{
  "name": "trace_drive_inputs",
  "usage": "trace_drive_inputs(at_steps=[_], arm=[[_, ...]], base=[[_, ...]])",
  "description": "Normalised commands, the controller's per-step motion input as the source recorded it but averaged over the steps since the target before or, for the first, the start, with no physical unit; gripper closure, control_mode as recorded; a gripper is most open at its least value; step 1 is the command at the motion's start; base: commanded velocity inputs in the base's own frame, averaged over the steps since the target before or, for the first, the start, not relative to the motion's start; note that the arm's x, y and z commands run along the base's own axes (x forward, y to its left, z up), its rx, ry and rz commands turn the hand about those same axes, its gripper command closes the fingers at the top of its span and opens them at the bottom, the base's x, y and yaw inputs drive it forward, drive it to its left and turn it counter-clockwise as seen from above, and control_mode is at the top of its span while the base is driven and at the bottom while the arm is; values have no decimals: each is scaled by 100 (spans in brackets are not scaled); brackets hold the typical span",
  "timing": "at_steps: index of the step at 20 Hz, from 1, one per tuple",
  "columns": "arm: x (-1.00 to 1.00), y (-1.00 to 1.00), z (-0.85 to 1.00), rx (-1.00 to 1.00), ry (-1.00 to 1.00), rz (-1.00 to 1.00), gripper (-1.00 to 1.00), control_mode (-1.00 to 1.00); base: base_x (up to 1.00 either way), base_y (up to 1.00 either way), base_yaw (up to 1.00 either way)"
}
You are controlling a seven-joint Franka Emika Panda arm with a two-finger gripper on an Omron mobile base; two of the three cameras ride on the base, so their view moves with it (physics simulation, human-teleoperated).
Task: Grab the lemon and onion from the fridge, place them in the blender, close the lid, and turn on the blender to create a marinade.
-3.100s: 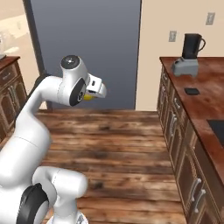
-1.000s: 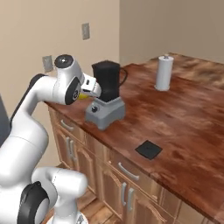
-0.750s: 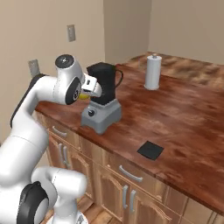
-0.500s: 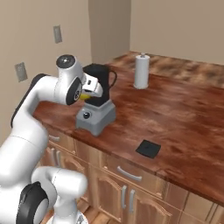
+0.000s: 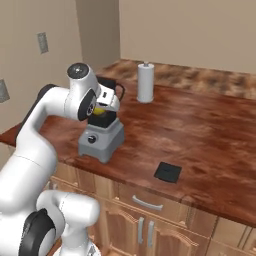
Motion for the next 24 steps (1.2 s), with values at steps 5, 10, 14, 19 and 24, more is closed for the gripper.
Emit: trace_drive_inputs(at_steps=[5, 10, 14, 19, 24], arm=[[0, 0, 0, 0, 0, 0, 100, 100], [7, 0, 39, 0, -3, -11, 100, -100], [24, 0, 66, 0, -1, -6, 100, -100], [57, 3, 31, 0, 0, -1, 100, -100], [79, 13, -1, 0, 2, 0, 100, -100]], base=[[46, 32, -23], [5, 2, -4], [0, 0, 0], [0, 0, 0], [0, 0, 0]])
